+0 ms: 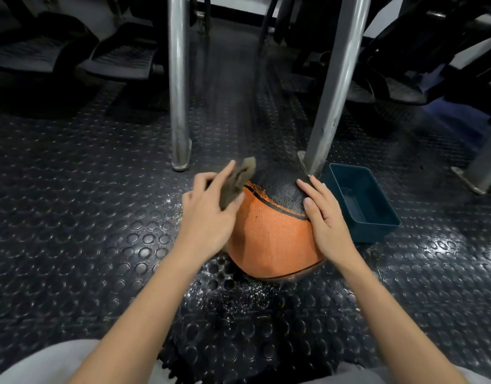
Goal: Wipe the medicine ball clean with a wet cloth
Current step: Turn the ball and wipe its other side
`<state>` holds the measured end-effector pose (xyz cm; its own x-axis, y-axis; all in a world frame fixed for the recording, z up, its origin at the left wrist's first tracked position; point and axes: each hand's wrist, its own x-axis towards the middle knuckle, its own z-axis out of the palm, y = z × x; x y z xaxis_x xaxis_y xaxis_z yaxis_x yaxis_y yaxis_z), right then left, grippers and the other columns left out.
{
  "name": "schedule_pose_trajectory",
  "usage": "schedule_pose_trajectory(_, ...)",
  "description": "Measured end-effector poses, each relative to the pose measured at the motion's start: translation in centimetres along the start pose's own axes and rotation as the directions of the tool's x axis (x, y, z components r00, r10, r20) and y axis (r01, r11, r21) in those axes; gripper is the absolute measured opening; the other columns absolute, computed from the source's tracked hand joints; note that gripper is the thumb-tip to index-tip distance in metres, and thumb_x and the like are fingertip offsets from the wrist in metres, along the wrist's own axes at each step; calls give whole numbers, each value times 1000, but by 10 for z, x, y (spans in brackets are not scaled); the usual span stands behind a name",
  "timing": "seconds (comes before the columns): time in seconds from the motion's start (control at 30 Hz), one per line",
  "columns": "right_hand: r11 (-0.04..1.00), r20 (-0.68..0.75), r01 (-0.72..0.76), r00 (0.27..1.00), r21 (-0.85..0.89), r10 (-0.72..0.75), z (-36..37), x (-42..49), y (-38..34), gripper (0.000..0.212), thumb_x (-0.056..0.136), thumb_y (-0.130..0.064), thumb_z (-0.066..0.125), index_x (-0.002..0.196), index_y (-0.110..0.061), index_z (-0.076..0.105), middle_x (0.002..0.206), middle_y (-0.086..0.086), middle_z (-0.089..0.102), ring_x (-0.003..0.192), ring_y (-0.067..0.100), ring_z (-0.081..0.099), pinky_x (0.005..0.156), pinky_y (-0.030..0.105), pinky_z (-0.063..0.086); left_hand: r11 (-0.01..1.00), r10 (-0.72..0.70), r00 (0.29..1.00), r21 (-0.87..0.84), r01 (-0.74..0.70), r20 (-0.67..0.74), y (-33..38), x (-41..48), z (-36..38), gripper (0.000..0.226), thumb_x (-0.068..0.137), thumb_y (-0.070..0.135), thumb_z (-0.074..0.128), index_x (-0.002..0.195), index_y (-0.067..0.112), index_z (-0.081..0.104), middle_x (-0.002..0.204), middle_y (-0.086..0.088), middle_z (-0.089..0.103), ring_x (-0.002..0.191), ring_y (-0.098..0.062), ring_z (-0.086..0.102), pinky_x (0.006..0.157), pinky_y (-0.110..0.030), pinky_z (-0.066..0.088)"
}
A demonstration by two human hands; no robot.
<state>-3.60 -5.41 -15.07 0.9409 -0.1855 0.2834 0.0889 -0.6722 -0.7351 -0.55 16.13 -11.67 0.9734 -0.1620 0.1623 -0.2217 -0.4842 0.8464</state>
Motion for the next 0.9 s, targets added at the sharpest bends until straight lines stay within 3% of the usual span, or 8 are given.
schedule_pose_trajectory(0.1, 1000, 20, 12, 1000, -25, -11, -1, -5, -2, 32, 94, -42, 33, 123, -56, 36, 150, -15, 27, 142, 8, 16, 117, 47, 12, 979, 149, 984, 124, -161, 98, 13, 13, 11, 56, 95, 31, 52, 143, 47, 27, 126, 10, 45, 121, -22, 36, 105, -31, 25)
schedule_pose_trajectory(0.2, 998, 68, 25, 997, -55, -22, -1, -12, -2, 31, 93, -49, 32, 122, -59, 34, 146, -28, 19, 141, 4, 12, 118, 45, 10, 932, 317, 943, 149, -330, 100, -4, 16, 15, 56, 91, 15, 56, 133, 50, 42, 125, 16, 49, 120, -23, 38, 103, -28, 26)
schedule_pose_trajectory(0.33, 997, 82, 58, 995, -59, -54, -3, -17, 2, 35, 90, -56, 26, 125, -59, 33, 143, -35, 16, 138, -9, 7, 118, 37, 8, 985, 163, 977, 35, -169, 134, -31, 13, 15, 73, 81, -10, 45, 110, 56, 53, 120, 23, 46, 119, -24, 39, 104, -35, 32)
schedule_pose_trajectory(0.5, 998, 56, 50, 997, -46, -48, -2, -5, 3, 36, 89, -57, 26, 124, -57, 36, 147, -26, 24, 139, -6, 13, 118, 38, 11, 986, -41, 999, 163, 44, -18, -46, 24, 2, 61, 84, -6, 44, 124, 39, 57, 123, 12, 48, 122, -30, 37, 109, -40, 30)
schedule_pose_trajectory(0.57, 998, 43, 42, 998, -46, -40, -1, 2, 2, 36, 89, -57, 26, 124, -57, 36, 149, -19, 27, 140, 0, 17, 118, 41, 13, 988, 128, 986, 94, -118, -108, -28, 22, 8, 66, 81, -7, 46, 125, 42, 53, 129, 9, 49, 126, -26, 36, 116, -31, 17)
schedule_pose_trajectory(0.67, 999, 34, 38, 999, -37, -37, -2, 5, 4, 35, 89, -56, 28, 123, -57, 37, 147, -20, 29, 140, 3, 20, 118, 41, 15, 930, 360, 933, 80, -358, -10, -3, 15, 27, 75, 76, -10, 43, 125, 47, 48, 140, 13, 37, 134, -10, 12, 111, -14, -9)
schedule_pose_trajectory(0.77, 999, 53, 33, 998, -23, -32, -3, 3, 6, 35, 90, -55, 30, 125, -56, 38, 145, -26, 27, 139, 0, 19, 118, 41, 16, 972, 226, 969, 34, -231, 104, -12, 17, 34, 76, 80, -14, 37, 123, 47, 51, 139, 17, 35, 123, -6, 14, 107, -12, 1)
schedule_pose_trajectory(0.9, 998, 41, 44, 998, -37, -42, -1, 1, 6, 36, 91, -55, 30, 125, -56, 39, 149, -19, 29, 140, 1, 19, 118, 42, 16, 990, 12, 1000, 139, -12, 2, -41, 31, 13, 66, 82, -14, 36, 125, 31, 58, 135, 8, 45, 122, -20, 23, 89, -9, 8)
